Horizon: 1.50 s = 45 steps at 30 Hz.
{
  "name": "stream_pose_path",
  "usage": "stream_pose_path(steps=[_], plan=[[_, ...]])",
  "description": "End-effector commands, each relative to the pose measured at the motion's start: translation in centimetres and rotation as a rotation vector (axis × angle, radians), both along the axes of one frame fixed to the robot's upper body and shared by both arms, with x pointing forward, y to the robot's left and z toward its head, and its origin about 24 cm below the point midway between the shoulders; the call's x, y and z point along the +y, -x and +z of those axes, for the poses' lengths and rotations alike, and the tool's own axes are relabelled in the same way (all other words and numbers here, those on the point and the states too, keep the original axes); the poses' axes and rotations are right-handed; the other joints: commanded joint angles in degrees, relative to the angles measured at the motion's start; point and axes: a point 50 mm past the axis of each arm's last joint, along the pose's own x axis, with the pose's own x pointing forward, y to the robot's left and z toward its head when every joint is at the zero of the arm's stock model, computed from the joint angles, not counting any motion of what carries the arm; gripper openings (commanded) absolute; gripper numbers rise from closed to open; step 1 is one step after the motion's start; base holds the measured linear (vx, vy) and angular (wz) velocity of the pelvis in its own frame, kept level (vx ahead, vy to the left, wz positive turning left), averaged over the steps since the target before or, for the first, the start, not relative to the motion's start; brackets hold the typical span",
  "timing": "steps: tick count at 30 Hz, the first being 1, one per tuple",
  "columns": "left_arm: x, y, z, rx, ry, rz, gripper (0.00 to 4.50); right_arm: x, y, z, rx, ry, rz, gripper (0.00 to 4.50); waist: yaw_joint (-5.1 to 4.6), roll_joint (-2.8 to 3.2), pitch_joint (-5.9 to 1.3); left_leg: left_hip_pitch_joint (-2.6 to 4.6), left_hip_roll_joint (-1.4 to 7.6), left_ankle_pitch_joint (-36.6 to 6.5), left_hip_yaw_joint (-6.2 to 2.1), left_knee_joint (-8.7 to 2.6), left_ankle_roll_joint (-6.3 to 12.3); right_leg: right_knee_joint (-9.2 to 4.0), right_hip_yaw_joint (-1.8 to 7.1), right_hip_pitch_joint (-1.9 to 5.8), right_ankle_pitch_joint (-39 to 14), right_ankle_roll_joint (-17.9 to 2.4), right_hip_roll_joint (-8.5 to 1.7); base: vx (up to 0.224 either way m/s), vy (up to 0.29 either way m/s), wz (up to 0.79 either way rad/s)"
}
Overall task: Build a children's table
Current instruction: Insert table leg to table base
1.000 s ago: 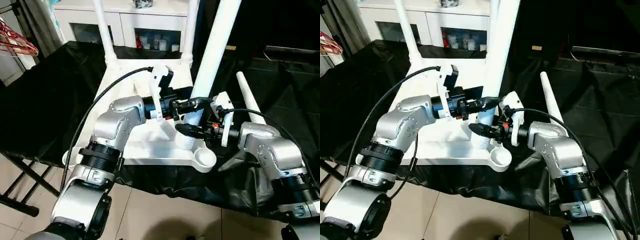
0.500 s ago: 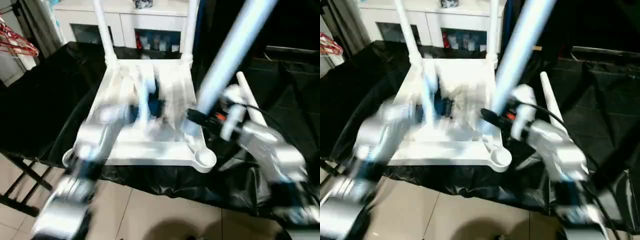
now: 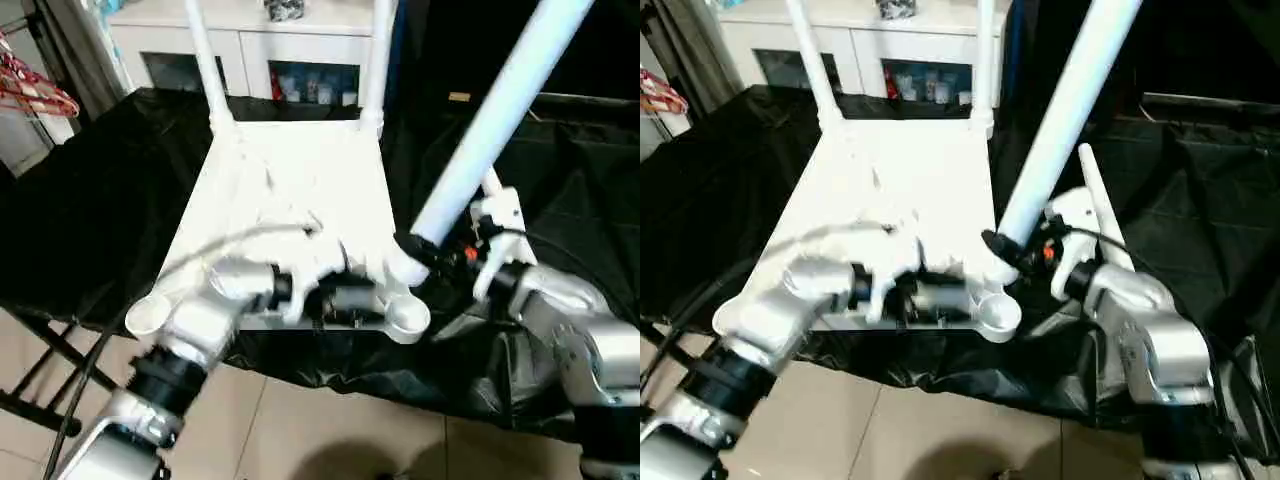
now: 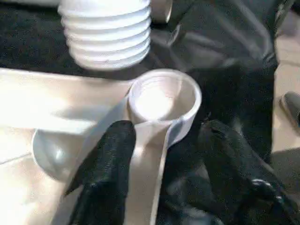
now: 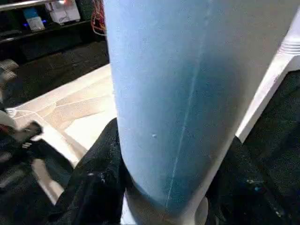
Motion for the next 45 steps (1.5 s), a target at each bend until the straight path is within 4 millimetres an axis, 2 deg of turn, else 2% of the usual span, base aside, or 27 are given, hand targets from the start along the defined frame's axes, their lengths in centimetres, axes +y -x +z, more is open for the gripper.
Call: stream_pose_path(steps=[1,9,12,14,17,20,24,25,33,34,40,41,45], plan=[[0.3,-0.2,0.0,-0.023,-0.025,0.005,2.25,0.1,0.2,0.6,-0.016,0.004,0.003,1.87,-0.02,-0.69,-3.70,-1.67,-0.61,-1.70,0.96,-4.02,5.07,-5.42,2.49,5.19,-22.84,-1.61,-1.99,0.000,0.000,0.00],[1.5,0.0,-1.0,-0.033,-0.102,-0.017,1.44,0.4,0.7,0.4,0.008,0.003,0.008,1.87,-0.45,-0.69,-3.71,-1.80,-0.58,-1.46,0.79,-4.07,5.19,-5.49,2.40,5.05,-22.72,-0.90,-1.96,0.000,0.000,0.00],[1.6,0.0,-1.1,-0.035,-0.106,-0.029,1.32,0.4,0.7,0.3,0.011,0.003,0.009,1.87,-0.50,-0.57,-3.75,-1.82,-0.58,-1.08,0.78,-4.08,5.27,-5.44,2.39,5.10,-22.01,-1.14,-2.01,0.000,0.000,0.00],[1.7,-0.1,-1.1,-0.038,-0.115,-0.039,1.00,0.4,0.7,0.4,0.012,0.003,0.009,1.87,-0.46,-0.50,-3.81,-1.82,-0.52,-0.71,0.74,-4.09,5.26,-5.30,2.46,5.13,-21.31,-1.48,-2.09,0.000,0.000,0.00],[1.7,-0.2,-1.2,-0.041,-0.125,-0.049,0.90,0.4,0.7,0.3,0.012,0.004,0.009,1.87,-0.58,-0.38,-3.80,-1.78,-0.43,-0.75,0.72,-4.11,5.30,-5.18,2.51,5.16,-20.46,-2.17,-2.14,0.000,0.000,0.00],[1.6,-0.3,-1.3,-0.040,-0.140,-0.059,0.52,0.4,0.7,0.3,0.011,0.004,0.009,1.87,-0.54,-0.22,-3.81,-1.73,-0.42,-0.89,0.71,-4.14,5.16,-5.19,2.51,5.19,-20.78,-2.27,-2.19,0.000,0.000,0.00],[1.7,-0.5,-1.5,-0.048,-0.167,-0.072,0.34,0.5,0.7,0.3,0.012,0.003,0.011,1.87,-0.53,-0.25,-3.81,-1.76,-0.45,-0.76,0.68,-4.14,5.21,-5.19,2.53,5.24,-20.43,-2.23,-2.16,0.000,0.000,0.00],[1.8,-0.5,-1.6,-0.049,-0.173,-0.075,0.12,0.5,0.7,0.3,0.012,0.003,0.012,1.87,-0.57,-0.32,-3.86,-1.84,-0.43,-0.49,0.65,-4.11,5.24,-5.08,2.55,5.31,-19.90,-2.31,-2.17,0.000,0.000,0.00],[2.1,-0.7,-1.6,-0.030,-0.165,-0.067,0.00,0.5,0.6,0.3,0.013,0.008,0.021,1.87,-0.68,-0.44,-3.93,-1.83,-0.31,0.12,0.69,-4.09,5.57,-4.77,2.69,5.36,-18.65,-3.50,-2.28,0.000,0.000,0.00],[2.2,-0.7,-1.7,-0.030,-0.172,-0.063,0.00,0.5,0.5,0.4,0.012,0.009,0.023,1.87,-0.70,-0.64,-3.89,-1.84,-0.37,-0.11,0.75,-4.07,5.62,-4.87,2.67,5.34,-19.19,-3.35,-2.25,0.000,0.000,0.00],[2.3,-1.1,-1.9,-0.014,-0.150,0.009,0.00,0.5,0.3,0.6,0.005,0.013,0.026,1.87,-0.70,-0.80,-3.79,-1.83,-0.50,-0.52,0.89,-4.05,5.60,-5.17,2.59,5.25,-21.32,-2.50,-2.22,0.000,0.000,0.00],[2.1,-1.5,-1.8,-0.011,-0.121,0.055,0.00,0.5,0.2,0.6,0.004,0.014,0.026,1.87,-0.68,-1.03,-3.78,-1.86,-0.51,-0.51,0.92,-4.04,5.67,-5.22,2.59,5.24,-21.56,-2.34,-2.21,0.000,0.000,0.00],[1.7,-1.9,-1.6,-0.007,-0.089,0.106,0.00,0.7,0.0,0.5,0.006,0.015,0.033,1.87,-0.70,-1.27,-3.82,-2.05,-0.73,-0.48,0.92,-3.90,5.90,-5.31,2.46,5.35,-22.16,-1.70,-2.16,0.000,0.000,0.00]])
